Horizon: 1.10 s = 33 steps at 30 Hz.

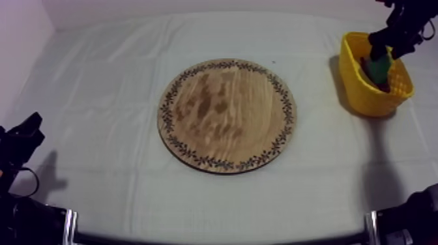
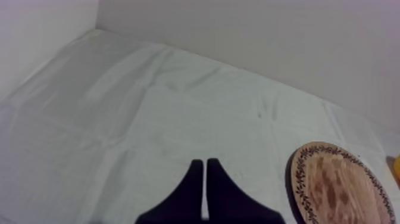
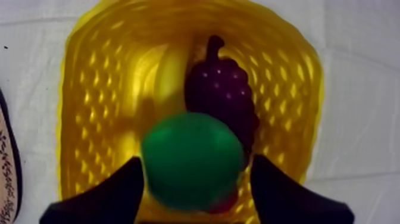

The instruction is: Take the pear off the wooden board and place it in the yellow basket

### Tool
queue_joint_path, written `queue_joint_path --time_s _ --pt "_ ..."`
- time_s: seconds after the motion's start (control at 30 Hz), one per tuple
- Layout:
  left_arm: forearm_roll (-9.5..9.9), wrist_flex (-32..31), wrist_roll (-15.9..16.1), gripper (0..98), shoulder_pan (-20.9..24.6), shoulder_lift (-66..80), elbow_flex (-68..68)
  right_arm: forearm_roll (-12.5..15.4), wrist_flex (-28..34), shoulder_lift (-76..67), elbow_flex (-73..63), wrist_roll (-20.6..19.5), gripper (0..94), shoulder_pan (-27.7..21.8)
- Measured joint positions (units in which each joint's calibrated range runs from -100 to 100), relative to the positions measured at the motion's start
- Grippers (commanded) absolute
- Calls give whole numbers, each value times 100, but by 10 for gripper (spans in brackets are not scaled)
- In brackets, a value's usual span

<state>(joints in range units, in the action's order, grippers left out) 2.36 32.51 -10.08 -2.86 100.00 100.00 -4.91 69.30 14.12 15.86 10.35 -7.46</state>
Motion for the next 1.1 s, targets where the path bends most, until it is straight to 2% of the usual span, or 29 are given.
queue_joint_path --time_s 0.27,0.43,0.63,1.1 --pt "0 0 0 1 0 0 0 59 -95 -56 -91 122 568 47" --pt "0 0 0 1 0 0 0 7 -275 -497 87 227 511 124" --pt "0 0 0 1 0 0 0 -22 -818 -1441 648 301 444 245" --pt "0 0 0 1 0 0 0 135 -2022 -4052 2570 513 408 501"
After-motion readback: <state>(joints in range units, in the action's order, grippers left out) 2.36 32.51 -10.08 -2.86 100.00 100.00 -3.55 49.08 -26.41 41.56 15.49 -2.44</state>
